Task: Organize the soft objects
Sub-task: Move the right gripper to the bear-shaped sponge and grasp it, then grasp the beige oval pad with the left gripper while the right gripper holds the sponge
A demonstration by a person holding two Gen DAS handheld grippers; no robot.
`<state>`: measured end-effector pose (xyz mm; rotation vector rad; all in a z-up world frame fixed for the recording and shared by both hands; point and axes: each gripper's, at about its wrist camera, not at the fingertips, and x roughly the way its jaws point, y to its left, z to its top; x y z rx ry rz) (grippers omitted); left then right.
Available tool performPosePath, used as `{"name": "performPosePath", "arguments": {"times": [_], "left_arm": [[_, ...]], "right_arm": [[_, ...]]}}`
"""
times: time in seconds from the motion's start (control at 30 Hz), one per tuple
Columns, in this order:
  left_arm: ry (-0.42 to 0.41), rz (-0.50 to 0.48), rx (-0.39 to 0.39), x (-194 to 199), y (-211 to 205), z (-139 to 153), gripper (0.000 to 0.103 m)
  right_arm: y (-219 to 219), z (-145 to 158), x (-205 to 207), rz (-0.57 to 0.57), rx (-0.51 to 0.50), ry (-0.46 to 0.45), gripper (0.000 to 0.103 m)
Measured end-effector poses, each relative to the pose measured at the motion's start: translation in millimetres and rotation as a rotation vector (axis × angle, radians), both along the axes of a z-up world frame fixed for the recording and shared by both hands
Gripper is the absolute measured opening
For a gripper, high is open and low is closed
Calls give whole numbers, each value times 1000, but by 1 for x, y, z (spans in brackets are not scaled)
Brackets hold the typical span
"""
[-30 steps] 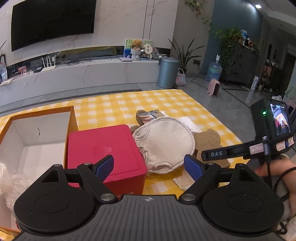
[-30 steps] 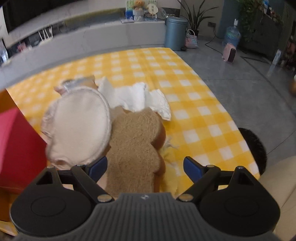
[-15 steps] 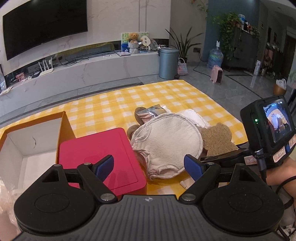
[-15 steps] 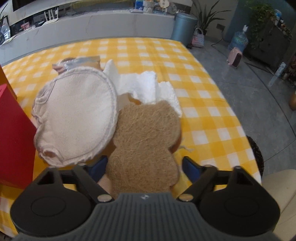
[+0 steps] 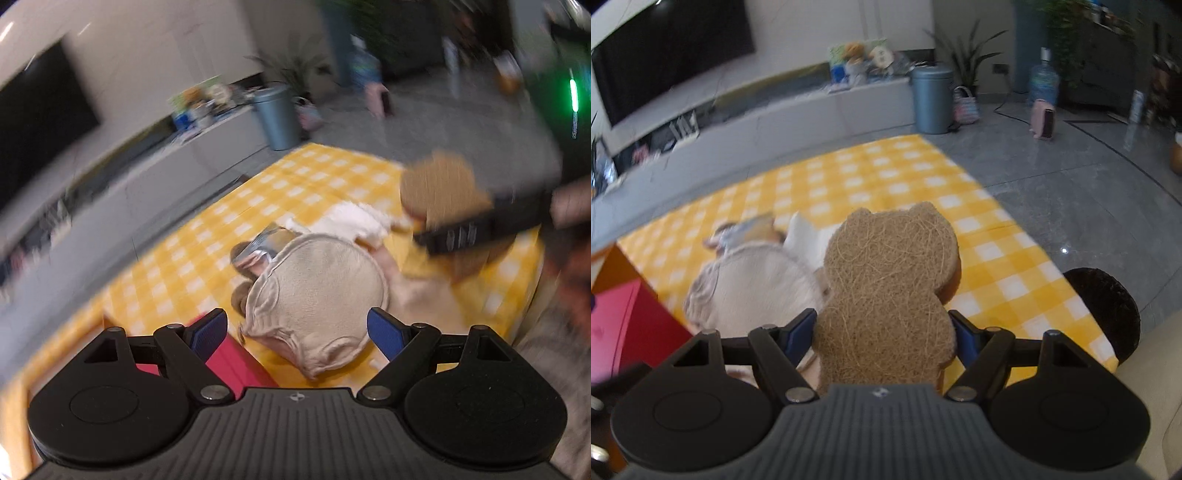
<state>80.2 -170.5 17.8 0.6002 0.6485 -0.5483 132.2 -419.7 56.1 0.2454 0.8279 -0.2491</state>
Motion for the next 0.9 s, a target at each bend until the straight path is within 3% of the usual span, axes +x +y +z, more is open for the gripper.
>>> {"name": "performPosePath", "arguments": {"times": [0.07,0.17,0.3,0.47,0.53,0.8,0.9], "left_arm": [[-30,-78,91,-3,-16,-13,100],[-30,-169,152,-4,-36,-33,100],[-51,-322,319,-11,-54,-62,100],[-37,-359,504,0,-66,-97,100],[-30,-363,522,8,-67,-107,100],[17,-312,463,42,-76,-117,100],[22,-290,518,43,-83,-122,101]], "right_arm": [[-7,0,-2,-26,22,-6,74],[-13,-3,-3,-49,35,-1,74],[-14,-5,-2,-48,43,-2,74],[-14,-6,-1,-37,50,-3,75],[-15,-7,-1,-37,51,0,75],[-18,-8,-1,-30,79,-2,75],[-20,-10,0,-36,83,8,75]]}}
